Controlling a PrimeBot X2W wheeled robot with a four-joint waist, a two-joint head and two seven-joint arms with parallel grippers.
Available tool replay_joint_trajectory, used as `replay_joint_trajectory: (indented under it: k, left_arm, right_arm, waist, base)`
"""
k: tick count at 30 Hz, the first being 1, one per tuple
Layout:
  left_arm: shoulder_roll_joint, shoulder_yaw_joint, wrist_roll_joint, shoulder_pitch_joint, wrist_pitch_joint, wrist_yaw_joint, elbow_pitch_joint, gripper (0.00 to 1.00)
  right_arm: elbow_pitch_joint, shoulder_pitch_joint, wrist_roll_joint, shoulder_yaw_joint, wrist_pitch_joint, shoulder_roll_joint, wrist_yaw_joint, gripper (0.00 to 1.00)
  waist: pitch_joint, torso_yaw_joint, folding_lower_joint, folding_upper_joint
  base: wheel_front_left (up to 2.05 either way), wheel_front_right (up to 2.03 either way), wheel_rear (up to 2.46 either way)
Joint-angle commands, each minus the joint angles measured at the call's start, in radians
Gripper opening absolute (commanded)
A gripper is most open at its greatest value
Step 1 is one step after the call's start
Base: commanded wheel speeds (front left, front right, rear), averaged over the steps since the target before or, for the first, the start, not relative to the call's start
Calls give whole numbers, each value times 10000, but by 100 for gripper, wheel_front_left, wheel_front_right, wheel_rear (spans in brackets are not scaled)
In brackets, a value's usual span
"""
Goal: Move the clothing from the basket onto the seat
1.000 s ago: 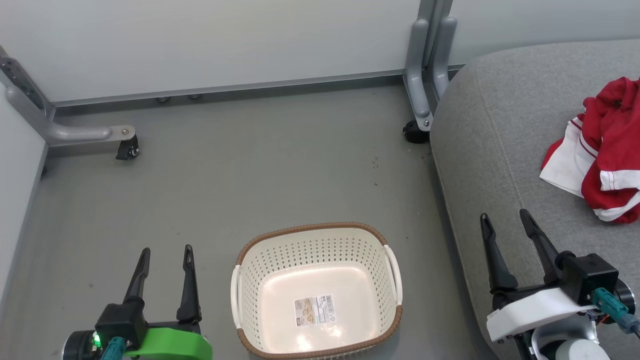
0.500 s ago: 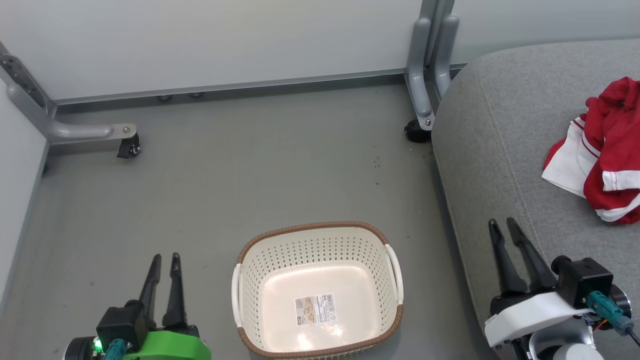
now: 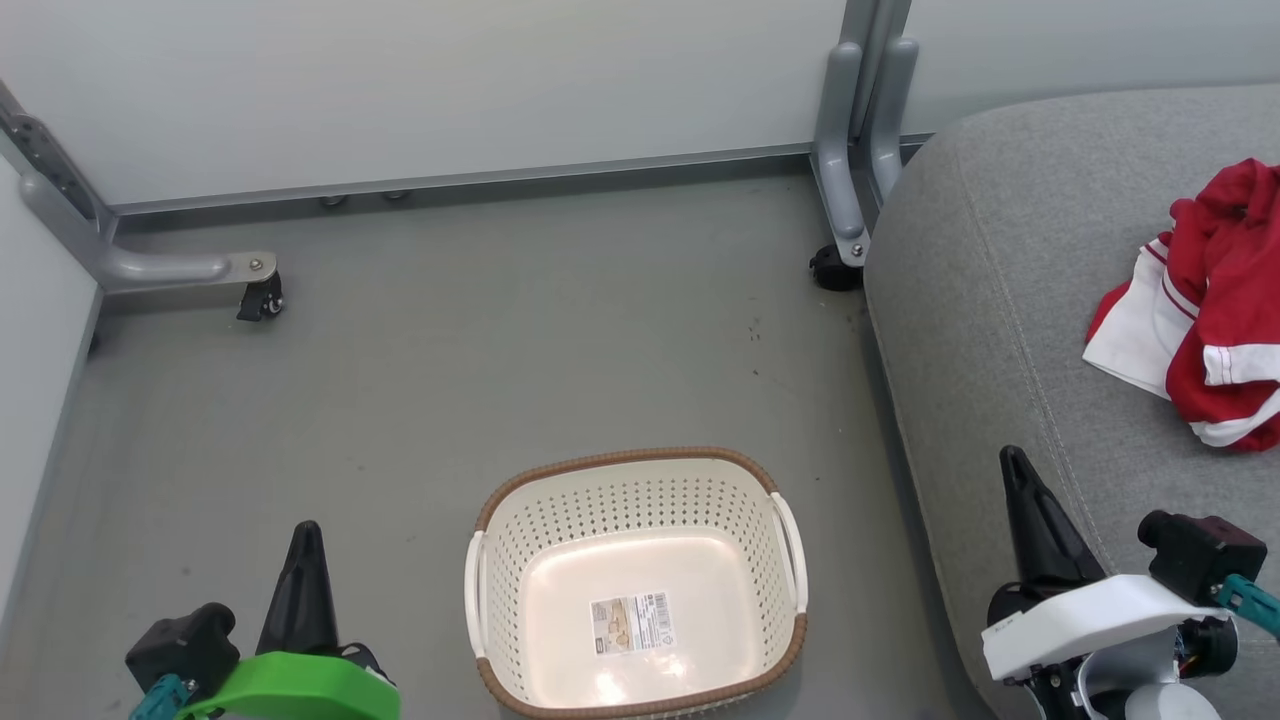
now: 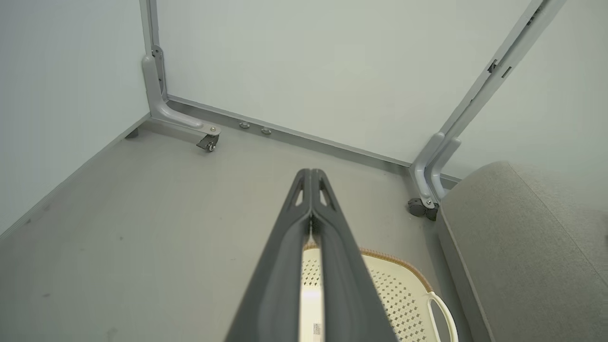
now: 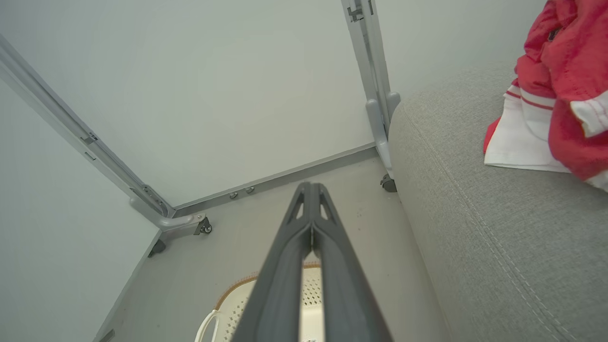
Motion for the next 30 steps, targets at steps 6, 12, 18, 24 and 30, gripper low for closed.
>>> replay_joint_trajectory:
  k: [6, 12, 18, 24, 30]
  left_arm:
    - [-31, 209, -1271, -389, 316, -139, -61, 0]
    - [-42, 334, -2192, -481, 560, -230, -20, 0]
    - [-51, 445, -3051, -580, 790, -311, 17, 0]
    - [-60, 561, -3853, -656, 1004, -384, 51, 0]
    - [-70, 658, -4588, -747, 1201, -456, 83, 0]
  right_arm:
    - [136, -388, 1404, -25, 106, -141, 0, 0]
    - [331, -501, 2402, -53, 197, -185, 0, 0]
    - [511, -610, 3329, -87, 291, -219, 0, 0]
    - [684, -718, 4193, -128, 385, -248, 0, 0]
    - [839, -799, 4970, -170, 477, -268, -1, 0]
  waist:
    - [-39, 8, 0, 0]
    - [-73, 15, 0, 0]
    - [-108, 22, 0, 0]
    - [-143, 29, 0, 0]
    - [-176, 35, 0, 0]
  base:
    - [0, 0, 0]
    - [0, 0, 0]
    - [0, 0, 0]
    - [0, 0, 0]
    - [0, 0, 0]
